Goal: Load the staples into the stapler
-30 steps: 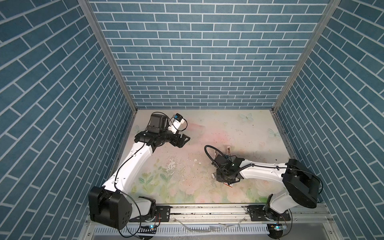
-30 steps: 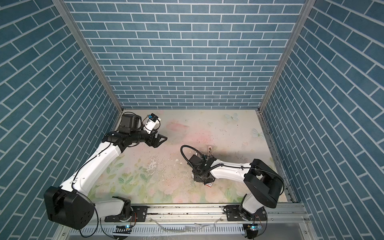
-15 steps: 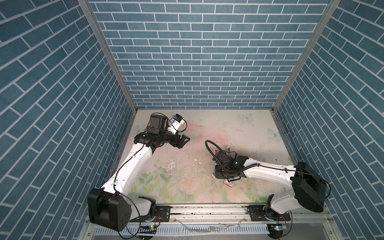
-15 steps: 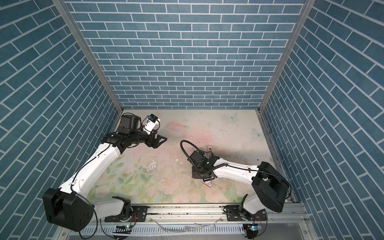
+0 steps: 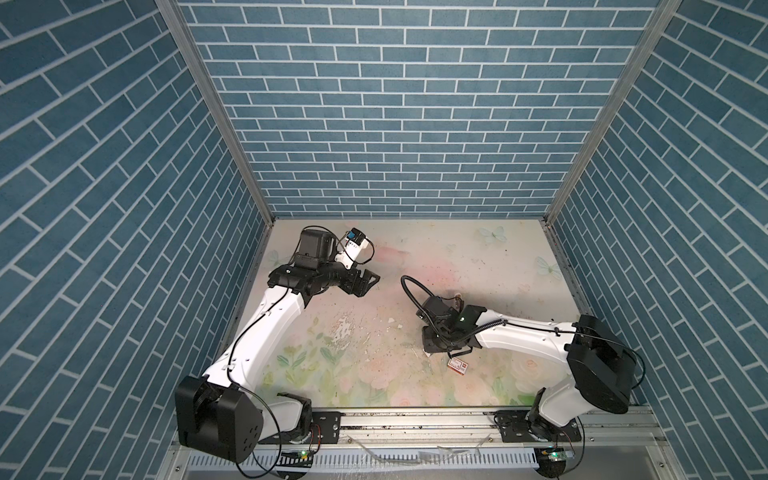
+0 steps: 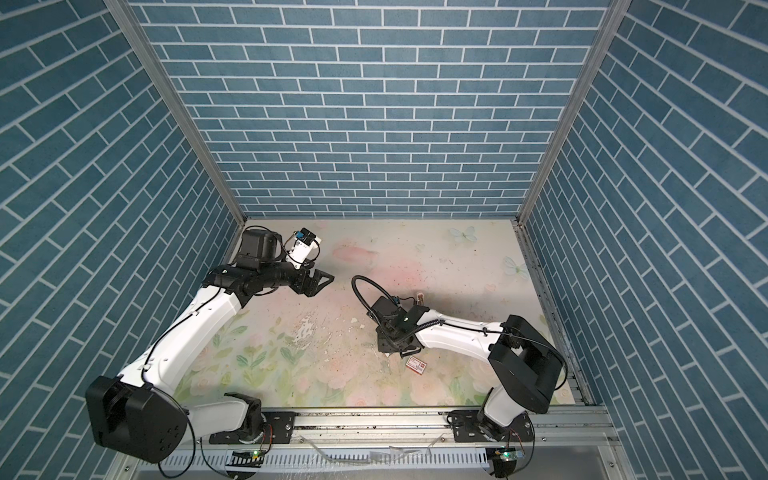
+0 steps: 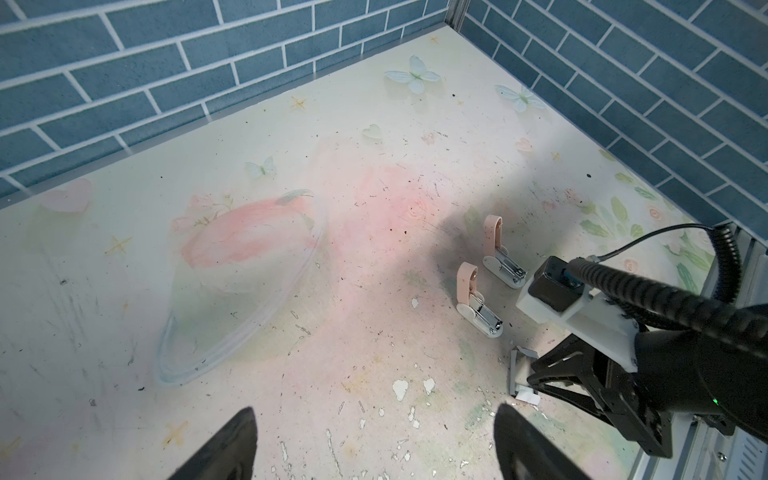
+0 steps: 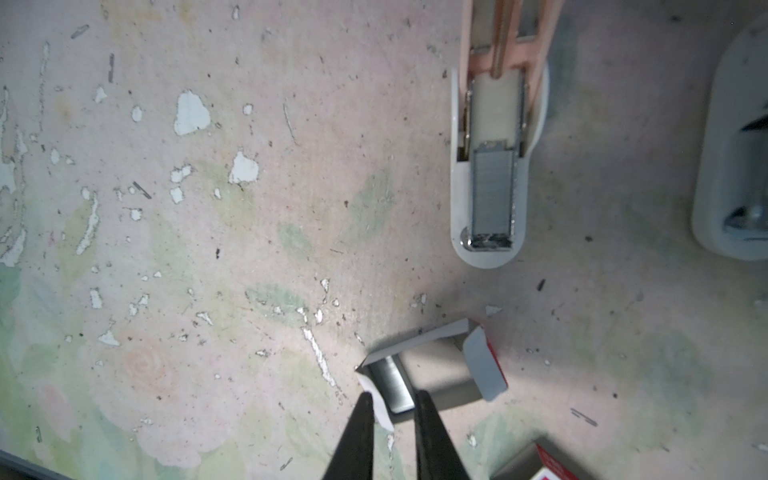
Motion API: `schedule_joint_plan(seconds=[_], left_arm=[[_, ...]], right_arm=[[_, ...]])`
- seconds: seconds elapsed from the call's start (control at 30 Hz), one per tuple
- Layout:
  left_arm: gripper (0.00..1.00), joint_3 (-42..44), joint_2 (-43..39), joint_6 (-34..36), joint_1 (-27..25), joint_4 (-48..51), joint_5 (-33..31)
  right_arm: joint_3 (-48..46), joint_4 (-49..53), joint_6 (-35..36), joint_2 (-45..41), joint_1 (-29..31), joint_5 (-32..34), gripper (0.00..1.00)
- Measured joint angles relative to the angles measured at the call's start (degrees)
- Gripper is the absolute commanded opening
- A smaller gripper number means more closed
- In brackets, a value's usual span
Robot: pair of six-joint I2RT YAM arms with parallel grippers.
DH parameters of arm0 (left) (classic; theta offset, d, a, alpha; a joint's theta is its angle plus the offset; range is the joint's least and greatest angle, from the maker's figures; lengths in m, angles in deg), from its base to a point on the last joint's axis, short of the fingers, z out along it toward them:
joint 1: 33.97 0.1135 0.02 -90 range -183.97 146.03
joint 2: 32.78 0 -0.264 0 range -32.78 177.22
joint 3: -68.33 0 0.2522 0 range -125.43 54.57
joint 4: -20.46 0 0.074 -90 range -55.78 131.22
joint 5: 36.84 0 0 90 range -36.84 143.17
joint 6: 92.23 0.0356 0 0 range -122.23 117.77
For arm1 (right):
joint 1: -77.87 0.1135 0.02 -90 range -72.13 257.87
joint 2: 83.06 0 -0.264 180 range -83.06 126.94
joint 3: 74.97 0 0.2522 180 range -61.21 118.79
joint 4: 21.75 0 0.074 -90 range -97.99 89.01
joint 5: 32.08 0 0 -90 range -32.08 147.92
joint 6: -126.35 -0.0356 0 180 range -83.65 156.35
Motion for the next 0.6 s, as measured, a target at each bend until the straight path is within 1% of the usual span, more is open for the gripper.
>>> schedule_joint_plan(seconds=[0.6], left_arm=[[0.9, 0.0, 0.0, 0.0, 0.0, 0.0, 0.0]], right_arm=[[-0.6, -1.0, 0.0, 2.0, -0.1, -0.8, 0.19]])
